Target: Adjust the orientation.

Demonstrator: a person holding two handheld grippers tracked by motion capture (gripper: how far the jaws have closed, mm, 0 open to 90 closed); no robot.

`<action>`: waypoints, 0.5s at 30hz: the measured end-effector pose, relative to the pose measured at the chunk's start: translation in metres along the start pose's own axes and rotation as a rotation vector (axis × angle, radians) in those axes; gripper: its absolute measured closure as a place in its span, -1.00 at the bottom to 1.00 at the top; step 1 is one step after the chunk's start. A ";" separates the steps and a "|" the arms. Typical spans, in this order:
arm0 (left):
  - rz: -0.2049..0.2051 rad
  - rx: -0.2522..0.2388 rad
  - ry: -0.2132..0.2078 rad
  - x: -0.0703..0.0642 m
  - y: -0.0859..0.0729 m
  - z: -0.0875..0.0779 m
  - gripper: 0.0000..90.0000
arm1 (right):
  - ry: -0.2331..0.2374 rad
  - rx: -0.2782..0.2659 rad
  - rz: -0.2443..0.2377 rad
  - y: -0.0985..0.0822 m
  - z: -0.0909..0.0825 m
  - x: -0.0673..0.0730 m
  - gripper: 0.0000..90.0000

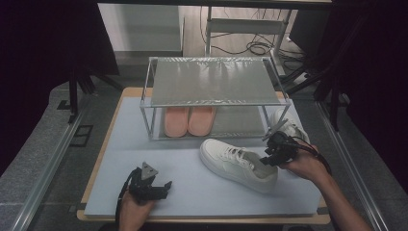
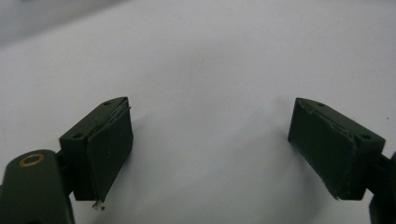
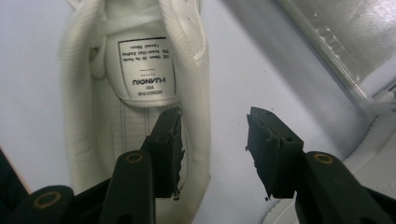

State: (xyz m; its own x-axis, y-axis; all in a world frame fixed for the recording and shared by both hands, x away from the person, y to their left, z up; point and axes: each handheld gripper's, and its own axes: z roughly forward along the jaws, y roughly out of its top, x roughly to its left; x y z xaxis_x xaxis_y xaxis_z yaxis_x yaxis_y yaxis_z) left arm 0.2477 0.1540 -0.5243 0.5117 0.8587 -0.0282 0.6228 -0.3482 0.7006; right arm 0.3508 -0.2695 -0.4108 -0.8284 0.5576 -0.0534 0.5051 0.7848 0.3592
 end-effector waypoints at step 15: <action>0.002 0.001 0.001 0.000 0.000 0.000 -0.69 | 0.050 0.223 -0.091 0.028 0.034 -0.005 0.20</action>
State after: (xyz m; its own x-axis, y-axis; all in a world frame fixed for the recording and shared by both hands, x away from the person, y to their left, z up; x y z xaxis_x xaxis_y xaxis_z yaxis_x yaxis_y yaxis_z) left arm 0.2477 0.1540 -0.5242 0.5126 0.8582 -0.0265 0.6223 -0.3501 0.7001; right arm 0.3772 -0.2416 -0.4321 -0.8811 0.4720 -0.0282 0.4641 0.8746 0.1404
